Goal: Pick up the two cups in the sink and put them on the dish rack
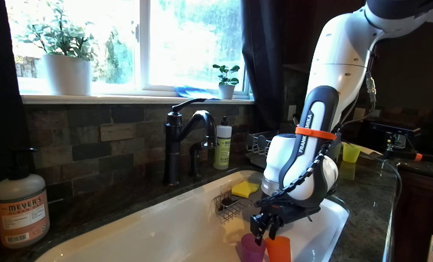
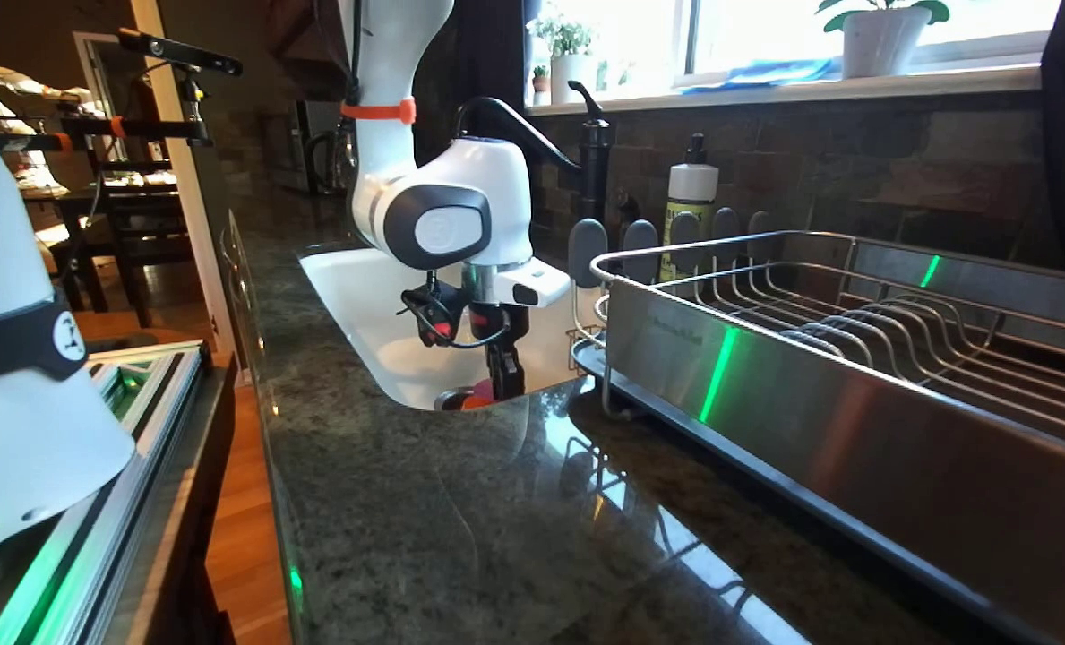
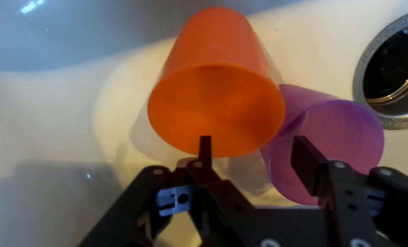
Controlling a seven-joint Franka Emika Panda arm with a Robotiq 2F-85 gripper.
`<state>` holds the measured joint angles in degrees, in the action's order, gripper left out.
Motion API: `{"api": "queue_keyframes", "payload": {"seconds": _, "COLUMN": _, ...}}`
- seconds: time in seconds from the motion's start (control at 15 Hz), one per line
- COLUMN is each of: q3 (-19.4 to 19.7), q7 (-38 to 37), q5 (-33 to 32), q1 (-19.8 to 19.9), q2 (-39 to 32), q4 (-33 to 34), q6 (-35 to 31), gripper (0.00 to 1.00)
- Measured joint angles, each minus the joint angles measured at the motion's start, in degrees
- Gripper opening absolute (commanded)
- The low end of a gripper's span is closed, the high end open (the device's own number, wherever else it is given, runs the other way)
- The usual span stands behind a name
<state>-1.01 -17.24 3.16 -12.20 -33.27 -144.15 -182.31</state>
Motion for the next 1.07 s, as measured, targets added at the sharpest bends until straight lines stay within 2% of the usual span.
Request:
{"api": "queue_keyframes", "payload": {"seconds": 0.2, "q3": -0.4, "q7": 0.7, "q5": 0.5, "q1": 1.0, "q2": -1.5, "q4": 1.0, "q6": 0.0, "gripper": 0.05}}
{"api": "queue_keyframes", "payload": {"seconds": 0.27, "q3": -0.5, "q7": 0.9, "q5": 0.6, "q1": 1.2, "q2": -1.8, "q4": 1.2, "q6": 0.0, "gripper": 0.01}}
{"api": "queue_keyframes", "payload": {"seconds": 0.73, "q3": -1.3, "q7": 1.5, "q5": 0.9, "q1": 1.9, "q2": 0.0, "q4": 1.4, "q6": -1.7, "gripper": 0.03}}
{"api": "queue_keyframes", "payload": {"seconds": 0.93, "q3": -2.9, "q7": 1.6, "q5": 1.0, "q1": 3.1, "q2": 5.3, "q4": -1.5, "q6": -1.7, "gripper": 0.03}}
{"api": "queue_keyframes", "payload": {"seconds": 1.07, "q3": -6.2, "q7": 1.9, "q5": 1.0, "q1": 5.8, "q2": 10.0, "q4": -4.7, "q6": -1.4, "gripper": 0.03}}
